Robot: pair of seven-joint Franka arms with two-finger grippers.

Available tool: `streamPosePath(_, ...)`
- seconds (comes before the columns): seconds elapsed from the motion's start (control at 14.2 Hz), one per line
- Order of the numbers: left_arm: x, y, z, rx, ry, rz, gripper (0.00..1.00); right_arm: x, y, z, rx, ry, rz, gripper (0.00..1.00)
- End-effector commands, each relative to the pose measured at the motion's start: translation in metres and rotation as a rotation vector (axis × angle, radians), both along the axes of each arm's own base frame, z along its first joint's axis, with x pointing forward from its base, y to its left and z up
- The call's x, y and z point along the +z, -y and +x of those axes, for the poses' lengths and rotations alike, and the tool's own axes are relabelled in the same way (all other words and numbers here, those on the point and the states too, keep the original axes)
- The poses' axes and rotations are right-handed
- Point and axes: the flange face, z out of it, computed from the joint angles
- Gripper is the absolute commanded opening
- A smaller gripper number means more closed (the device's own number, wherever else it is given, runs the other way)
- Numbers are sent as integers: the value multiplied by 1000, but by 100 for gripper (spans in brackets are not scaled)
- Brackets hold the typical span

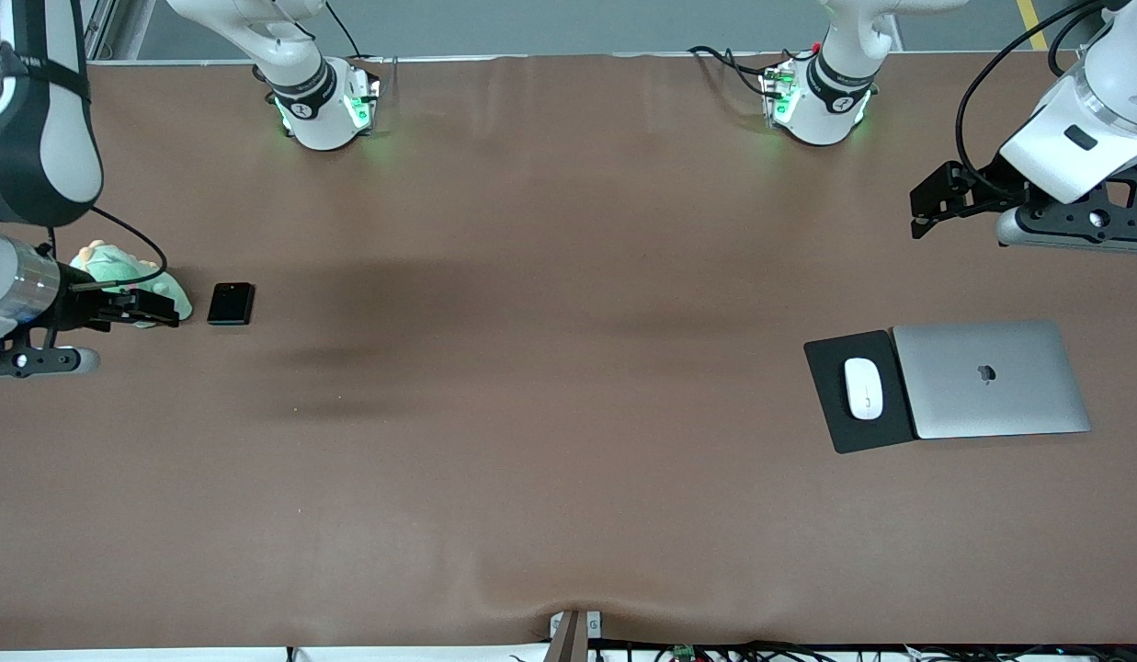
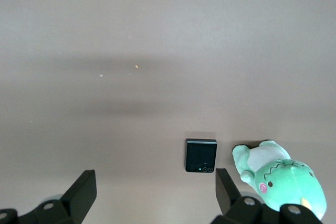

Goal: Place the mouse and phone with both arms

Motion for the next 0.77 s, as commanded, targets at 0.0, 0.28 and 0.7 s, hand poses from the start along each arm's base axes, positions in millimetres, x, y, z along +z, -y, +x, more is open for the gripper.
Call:
streamPosePath(0.0, 7, 2, -5, 11, 12, -16, 100, 44, -15, 3, 0, 3, -17, 100)
streamPosePath(0.28, 7, 2, -5, 11, 12, -16, 100, 92, -16, -22, -43, 23, -14, 100)
streamPosePath(0.7, 6, 3, -5, 11, 10, -17, 100, 112, -10, -45, -98, 48, -12, 100)
